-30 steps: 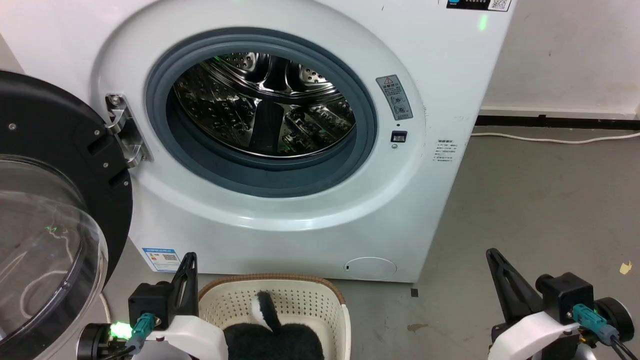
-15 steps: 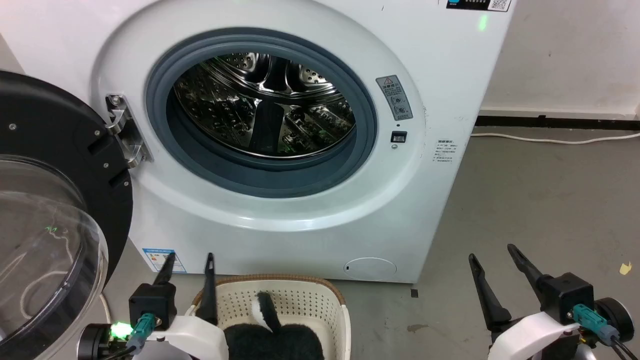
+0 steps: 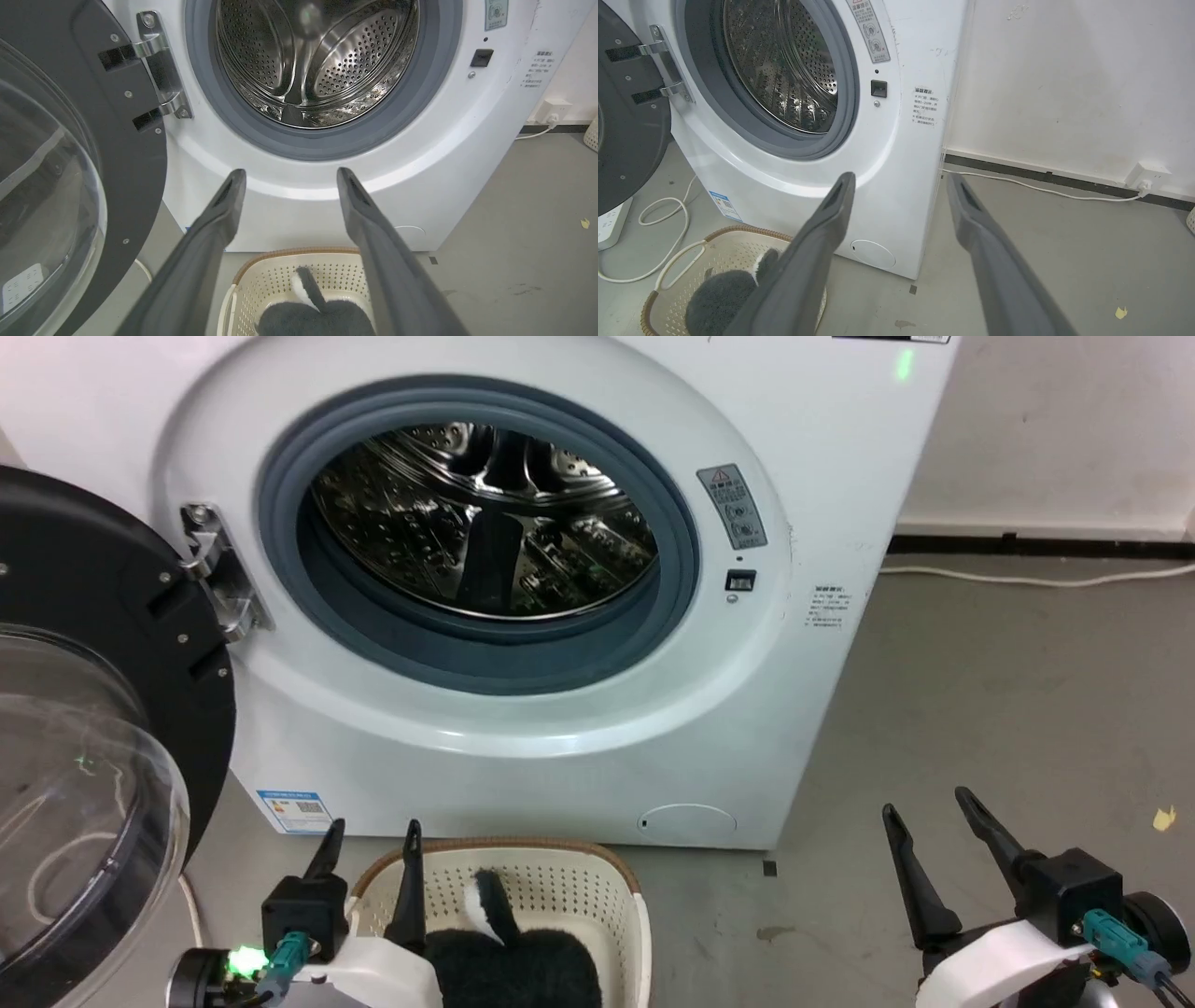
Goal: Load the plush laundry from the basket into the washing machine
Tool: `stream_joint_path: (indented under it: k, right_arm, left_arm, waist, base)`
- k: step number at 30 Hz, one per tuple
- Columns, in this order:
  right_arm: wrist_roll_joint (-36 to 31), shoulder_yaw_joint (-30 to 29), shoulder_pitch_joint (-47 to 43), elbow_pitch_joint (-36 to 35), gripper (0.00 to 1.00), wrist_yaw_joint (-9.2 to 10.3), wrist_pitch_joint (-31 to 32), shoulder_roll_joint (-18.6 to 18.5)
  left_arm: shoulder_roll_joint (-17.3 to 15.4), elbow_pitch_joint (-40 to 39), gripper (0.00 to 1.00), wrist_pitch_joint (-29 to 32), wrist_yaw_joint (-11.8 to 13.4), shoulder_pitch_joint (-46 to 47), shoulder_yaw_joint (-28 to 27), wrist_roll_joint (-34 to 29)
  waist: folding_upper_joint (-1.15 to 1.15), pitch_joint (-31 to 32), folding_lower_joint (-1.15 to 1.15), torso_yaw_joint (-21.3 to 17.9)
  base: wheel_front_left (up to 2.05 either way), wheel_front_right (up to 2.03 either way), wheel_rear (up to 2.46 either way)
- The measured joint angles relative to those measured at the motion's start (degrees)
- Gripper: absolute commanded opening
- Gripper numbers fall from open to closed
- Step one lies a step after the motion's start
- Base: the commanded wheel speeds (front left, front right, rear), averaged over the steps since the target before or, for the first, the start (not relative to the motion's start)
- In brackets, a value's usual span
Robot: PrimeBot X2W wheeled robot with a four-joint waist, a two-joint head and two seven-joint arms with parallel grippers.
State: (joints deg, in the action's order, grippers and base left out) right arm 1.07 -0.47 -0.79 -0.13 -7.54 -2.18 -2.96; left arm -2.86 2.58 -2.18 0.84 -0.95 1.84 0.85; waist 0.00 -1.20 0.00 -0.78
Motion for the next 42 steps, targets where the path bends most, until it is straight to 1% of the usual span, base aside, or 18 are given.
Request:
stream_joint_path:
  k: [5, 7, 8, 17, 19, 33, 39, 40, 42]
  right_arm:
    - [0.5, 0.0, 0.1, 0.0, 1.00, 0.00, -0.6, 0.0]
    - [1.0, 0.2, 0.2, -0.1, 1.00, 0.00, -1.1, 0.0]
    - [1.2, 0.5, 0.9, -0.2, 1.00, 0.00, -1.5, 0.0]
    - [1.5, 1.7, 2.8, -0.7, 1.00, 0.00, -2.5, 0.0]
    - [1.8, 1.9, 3.0, -0.8, 1.00, 0.00, -2.6, 0.0]
    - [3.9, 2.9, 5.4, -1.2, 1.00, 0.00, -4.4, 0.0]
    - [5.2, 3.2, 6.5, -1.3, 1.00, 0.00, -5.1, 0.0]
    - [5.8, 3.4, 7.0, -1.3, 1.00, 0.00, -5.5, 0.0]
    - [6.2, 3.6, 7.2, -1.3, 1.00, 0.00, -5.6, 0.0]
  left_arm:
    - [0.0, 2.6, 1.00, -0.6, 0.0, 0.4, 0.4, 0.8]
    - [-0.2, 4.9, 1.00, -0.9, -0.5, 2.2, 0.7, 1.4]
    - [-0.6, 6.9, 1.00, -0.8, -0.9, 3.2, 0.8, 1.8]
    - [-2.5, 13.6, 1.00, 1.6, -1.1, 6.4, 0.8, 2.9]
    - [-3.1, 15.0, 1.00, 2.0, -1.5, 7.2, 0.8, 3.5]
    - [-6.1, 24.8, 1.00, 2.2, -2.0, 12.0, 1.0, 5.7]
    - [-8.3, 29.5, 1.00, 3.2, -2.2, 13.8, 1.2, 6.4]
    - [-9.2, 31.6, 1.00, 3.8, -2.2, 15.0, 1.3, 6.7]
    - [-9.9, 33.1, 1.00, 4.4, -2.2, 15.6, 1.5, 6.9]
  waist:
    - [0.00, -1.7, 0.00, -0.6]
    - [0.00, -3.5, 0.00, -1.3]
    - [0.00, -4.9, 0.00, -1.9]
    - [0.00, -9.5, 0.01, -4.1]
    - [0.00, -10.5, 0.01, -4.6]
    - [0.00, -17.2, 0.01, -8.5]
    - [0.00, -19.9, 0.01, -10.4]
    - [0.00, -21.3, 0.01, -11.3]
    - [0.00, -22.2, 0.01, -11.9]
  base:
    - [0.00, 0.00, 0.00]
    - [0.00, 0.00, 0.00]
    - [0.00, 0.00, 0.00]
    - [0.00, 0.00, 0.00]
    - [0.00, 0.00, 0.00]
    - [0.00, 0.00, 0.00]
    - [0.00, 0.00, 0.00]
    - [0.00, 0.00, 0.00]
    - [0.00, 0.00, 0.00]
